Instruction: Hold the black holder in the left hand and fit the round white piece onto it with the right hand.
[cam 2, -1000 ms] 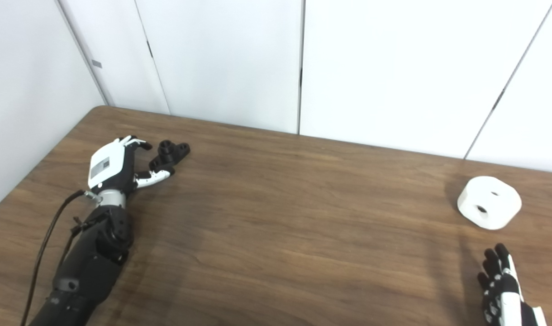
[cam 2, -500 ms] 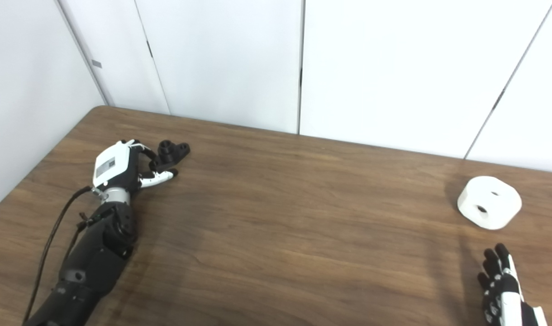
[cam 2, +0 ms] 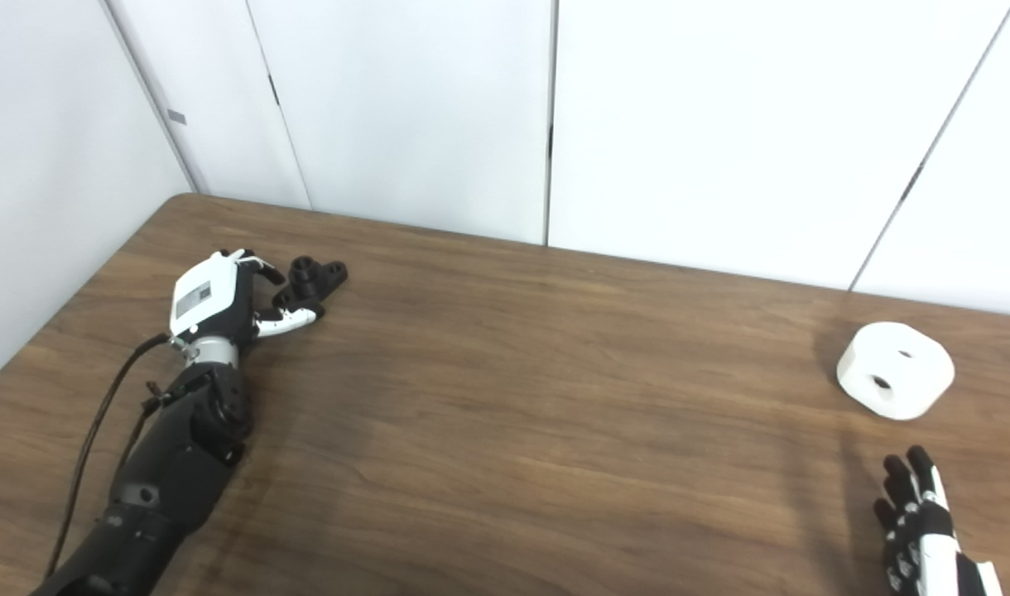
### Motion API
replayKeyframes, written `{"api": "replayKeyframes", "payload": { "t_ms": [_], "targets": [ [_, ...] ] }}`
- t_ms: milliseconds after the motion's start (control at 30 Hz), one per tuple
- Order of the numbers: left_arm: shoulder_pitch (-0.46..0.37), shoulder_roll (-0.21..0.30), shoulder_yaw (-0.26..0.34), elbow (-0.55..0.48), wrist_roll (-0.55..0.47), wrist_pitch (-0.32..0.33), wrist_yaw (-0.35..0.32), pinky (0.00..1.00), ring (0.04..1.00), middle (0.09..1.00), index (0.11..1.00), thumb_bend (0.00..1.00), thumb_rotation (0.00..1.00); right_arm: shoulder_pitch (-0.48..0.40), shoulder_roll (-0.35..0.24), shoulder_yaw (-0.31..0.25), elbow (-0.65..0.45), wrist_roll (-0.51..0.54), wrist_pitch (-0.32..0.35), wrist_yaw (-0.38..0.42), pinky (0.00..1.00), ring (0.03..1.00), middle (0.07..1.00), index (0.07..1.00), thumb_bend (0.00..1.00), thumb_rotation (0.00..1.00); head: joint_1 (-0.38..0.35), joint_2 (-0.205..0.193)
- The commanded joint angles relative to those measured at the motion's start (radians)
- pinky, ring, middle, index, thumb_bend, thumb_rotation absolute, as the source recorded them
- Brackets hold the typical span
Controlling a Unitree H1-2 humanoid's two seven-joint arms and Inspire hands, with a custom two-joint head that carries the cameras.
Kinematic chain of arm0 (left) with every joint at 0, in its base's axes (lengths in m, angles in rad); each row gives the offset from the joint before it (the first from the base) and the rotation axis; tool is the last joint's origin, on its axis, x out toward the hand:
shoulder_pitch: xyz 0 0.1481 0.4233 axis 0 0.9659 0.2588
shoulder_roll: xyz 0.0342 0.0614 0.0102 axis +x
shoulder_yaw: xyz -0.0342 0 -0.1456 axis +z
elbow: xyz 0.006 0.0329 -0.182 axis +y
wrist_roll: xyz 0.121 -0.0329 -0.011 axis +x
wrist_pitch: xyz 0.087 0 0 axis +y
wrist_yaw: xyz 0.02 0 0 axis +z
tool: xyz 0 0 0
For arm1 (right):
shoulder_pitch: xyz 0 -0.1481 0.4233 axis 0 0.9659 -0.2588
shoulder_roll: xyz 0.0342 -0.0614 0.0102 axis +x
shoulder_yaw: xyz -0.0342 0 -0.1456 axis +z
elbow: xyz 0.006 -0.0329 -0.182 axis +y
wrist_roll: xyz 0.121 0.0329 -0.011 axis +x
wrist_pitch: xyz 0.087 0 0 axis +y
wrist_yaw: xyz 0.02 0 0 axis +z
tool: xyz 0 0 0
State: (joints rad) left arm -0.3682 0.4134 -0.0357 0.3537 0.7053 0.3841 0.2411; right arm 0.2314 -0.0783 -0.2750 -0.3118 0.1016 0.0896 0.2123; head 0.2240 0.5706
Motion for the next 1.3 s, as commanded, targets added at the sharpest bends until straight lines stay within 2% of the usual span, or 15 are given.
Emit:
{"api": "replayKeyframes", "payload": {
  "t_ms": [0, 133, 167, 200, 267, 700, 1033, 1267],
  "targets": [
    [-0.042, 0.040, 0.009, -0.003, 0.003, -0.025, 0.045, 1.00, 0.972, 0.905, 0.610, 0.83, 0.31, 0.150, -0.025, 0.005, -0.043, 0.014, -0.002, 0.001, 1.00, 1.000, 0.979, 1.000, 0.45, 1.00, -0.001, 0.002],
    [-0.044, 0.032, 0.022, 0.007, -0.021, -0.063, 0.079, 1.00, 0.955, 0.882, 0.561, 0.82, 0.24, 0.151, -0.022, 0.008, -0.047, 0.006, -0.001, -0.002, 1.00, 1.000, 0.984, 1.000, 0.46, 1.00, -0.003, 0.002],
    [-0.045, 0.031, 0.025, 0.010, -0.030, -0.071, 0.085, 1.00, 0.953, 0.877, 0.519, 0.65, 0.14, 0.151, -0.022, 0.008, -0.047, 0.006, -0.003, -0.002, 1.00, 1.000, 0.993, 1.000, 0.45, 1.00, -0.003, 0.002],
    [-0.046, 0.030, 0.027, 0.014, -0.038, -0.076, 0.084, 1.00, 0.952, 0.875, 0.505, 0.59, 0.11, 0.150, -0.021, 0.007, -0.044, 0.010, -0.006, -0.002, 1.00, 1.000, 0.997, 1.000, 0.45, 1.00, -0.005, 0.002],
    [-0.048, 0.030, 0.030, 0.021, -0.050, -0.084, 0.085, 1.00, 0.949, 0.868, 0.492, 0.54, 0.08, 0.150, -0.019, 0.006, -0.043, 0.013, -0.009, -0.002, 1.00, 1.000, 1.000, 1.000, 0.45, 1.00, -0.006, 0.002],
    [-0.062, 0.019, 0.025, 0.043, -0.071, -0.063, 0.083, 0.98, 0.947, 0.866, 0.488, 0.52, 0.08, 0.157, -0.017, 0.006, -0.063, 0.016, 0.006, -0.001, 1.00, 1.000, 1.000, 1.000, 0.47, 1.00, -0.011, 0.008],
    [-0.049, 0.023, 0.019, 0.045, -0.082, -0.116, 0.098, 0.95, 0.931, 0.832, 0.486, 0.52, 0.06, 0.157, -0.022, 0.005, -0.062, 0.011, 0.006, 0.001, 1.00, 1.000, 1.000, 1.000, 0.49, 1.00, -0.011, 0.011],
    [-0.025, 0.022, 0.014, 0.022, -0.100, -0.144, 0.083, 0.92, 0.928, 0.826, 0.486, 0.52, 0.05, 0.153, -0.021, 0.008, -0.068, 0.009, 0.016, 0.000, 1.00, 1.000, 1.000, 1.000, 0.50, 1.00, -0.013, 0.013]
  ]
}}
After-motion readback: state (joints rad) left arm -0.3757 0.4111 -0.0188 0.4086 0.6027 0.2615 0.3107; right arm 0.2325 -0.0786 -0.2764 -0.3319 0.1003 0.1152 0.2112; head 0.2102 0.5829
